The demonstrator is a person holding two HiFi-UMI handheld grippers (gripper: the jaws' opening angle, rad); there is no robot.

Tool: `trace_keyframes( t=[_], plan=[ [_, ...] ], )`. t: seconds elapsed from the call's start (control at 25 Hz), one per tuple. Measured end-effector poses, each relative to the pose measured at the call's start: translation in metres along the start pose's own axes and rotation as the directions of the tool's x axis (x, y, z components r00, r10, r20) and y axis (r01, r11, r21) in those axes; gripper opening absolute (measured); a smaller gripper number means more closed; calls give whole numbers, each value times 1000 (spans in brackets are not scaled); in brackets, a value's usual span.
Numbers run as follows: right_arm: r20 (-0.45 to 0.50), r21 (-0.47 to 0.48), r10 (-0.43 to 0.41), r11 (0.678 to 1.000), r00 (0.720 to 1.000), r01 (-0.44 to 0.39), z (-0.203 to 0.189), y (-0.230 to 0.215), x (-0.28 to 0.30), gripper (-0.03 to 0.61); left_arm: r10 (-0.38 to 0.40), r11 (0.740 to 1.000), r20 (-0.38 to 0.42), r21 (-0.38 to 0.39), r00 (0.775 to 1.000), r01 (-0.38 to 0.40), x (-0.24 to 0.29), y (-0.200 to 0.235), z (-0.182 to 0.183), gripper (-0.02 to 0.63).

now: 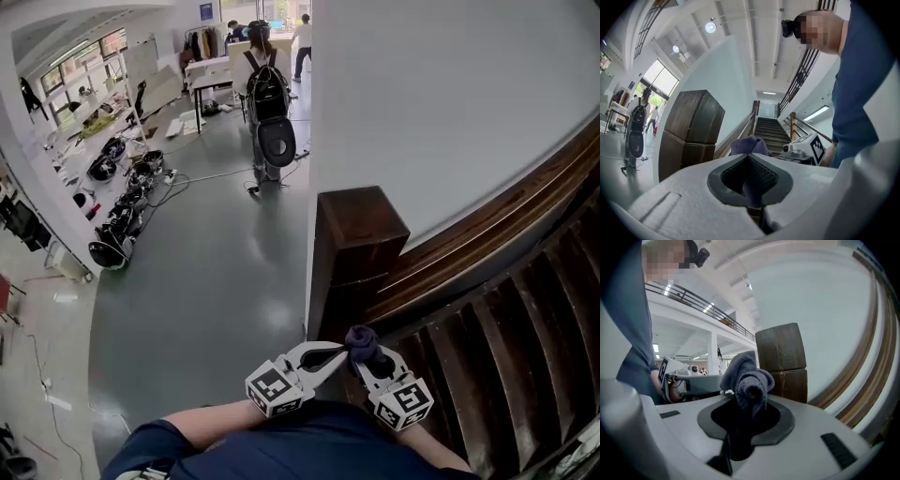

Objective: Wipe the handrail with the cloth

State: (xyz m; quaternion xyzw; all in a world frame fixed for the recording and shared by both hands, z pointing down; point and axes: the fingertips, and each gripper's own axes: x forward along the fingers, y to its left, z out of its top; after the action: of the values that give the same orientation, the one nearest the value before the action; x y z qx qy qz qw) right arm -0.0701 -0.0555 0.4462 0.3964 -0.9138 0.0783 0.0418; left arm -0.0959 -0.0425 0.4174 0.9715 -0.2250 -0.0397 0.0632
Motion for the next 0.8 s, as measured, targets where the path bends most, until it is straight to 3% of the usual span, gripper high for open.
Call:
trace_keyframes(
  t=[0.24,0.8],
  plan=[
    [12,-10,39,999,999,-39,-6,-10,-1,89,18,1000,-2,13,1000,-18,16,-2,-6,5],
    [8,3,36,999,999,-36,-14,-26,-26,89,46,999,-15,15,999,-45,37,-16,-14,5]
  ],
)
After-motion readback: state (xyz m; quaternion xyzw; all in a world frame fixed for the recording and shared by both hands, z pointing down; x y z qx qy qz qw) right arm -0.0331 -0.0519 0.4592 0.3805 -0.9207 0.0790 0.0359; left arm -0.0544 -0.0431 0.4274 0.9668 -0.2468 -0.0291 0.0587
